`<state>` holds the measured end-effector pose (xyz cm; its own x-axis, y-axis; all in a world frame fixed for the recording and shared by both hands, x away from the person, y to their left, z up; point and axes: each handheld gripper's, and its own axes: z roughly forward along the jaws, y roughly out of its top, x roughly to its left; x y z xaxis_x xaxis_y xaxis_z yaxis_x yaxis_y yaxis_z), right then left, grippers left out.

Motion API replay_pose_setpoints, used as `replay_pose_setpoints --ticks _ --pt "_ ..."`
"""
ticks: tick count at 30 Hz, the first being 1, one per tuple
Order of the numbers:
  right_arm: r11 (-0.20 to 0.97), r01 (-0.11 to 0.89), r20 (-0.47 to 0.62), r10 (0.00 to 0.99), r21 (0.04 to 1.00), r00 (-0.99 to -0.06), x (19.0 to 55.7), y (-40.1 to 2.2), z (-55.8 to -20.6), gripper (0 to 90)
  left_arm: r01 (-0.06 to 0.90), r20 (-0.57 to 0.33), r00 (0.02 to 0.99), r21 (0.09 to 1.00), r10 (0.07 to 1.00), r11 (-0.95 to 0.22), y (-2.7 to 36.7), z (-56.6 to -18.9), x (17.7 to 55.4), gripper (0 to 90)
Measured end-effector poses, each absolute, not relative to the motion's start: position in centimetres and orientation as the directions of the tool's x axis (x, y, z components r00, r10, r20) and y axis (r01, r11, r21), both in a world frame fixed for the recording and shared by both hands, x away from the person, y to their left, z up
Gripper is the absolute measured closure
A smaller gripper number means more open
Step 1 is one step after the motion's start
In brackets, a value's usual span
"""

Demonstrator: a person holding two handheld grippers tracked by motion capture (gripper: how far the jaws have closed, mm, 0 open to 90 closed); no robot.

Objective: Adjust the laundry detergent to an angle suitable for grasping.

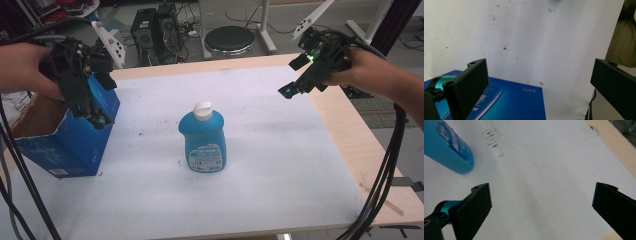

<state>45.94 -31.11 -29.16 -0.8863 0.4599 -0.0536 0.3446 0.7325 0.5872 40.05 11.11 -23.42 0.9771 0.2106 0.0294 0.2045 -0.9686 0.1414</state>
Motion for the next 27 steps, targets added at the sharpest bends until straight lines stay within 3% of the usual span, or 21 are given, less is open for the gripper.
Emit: replay_pose_setpoints --ticks 14,27 --pt "0.851 0.312 -0.112 0.39 0.423 -0.914 50.3 -30.4 -28.6 3.2 0.2 0.034 0.978 0.142 0.207 -0.969 10.9 -23.5 40.3 1.7" --pt "0.858 0.308 -0.088 0.374 0.412 -0.923 50.5 -29.5 -28.9 3.2 0.198 0.038 0.978 0.142 0.206 -0.97 10.9 -23.5 40.3 1.7"
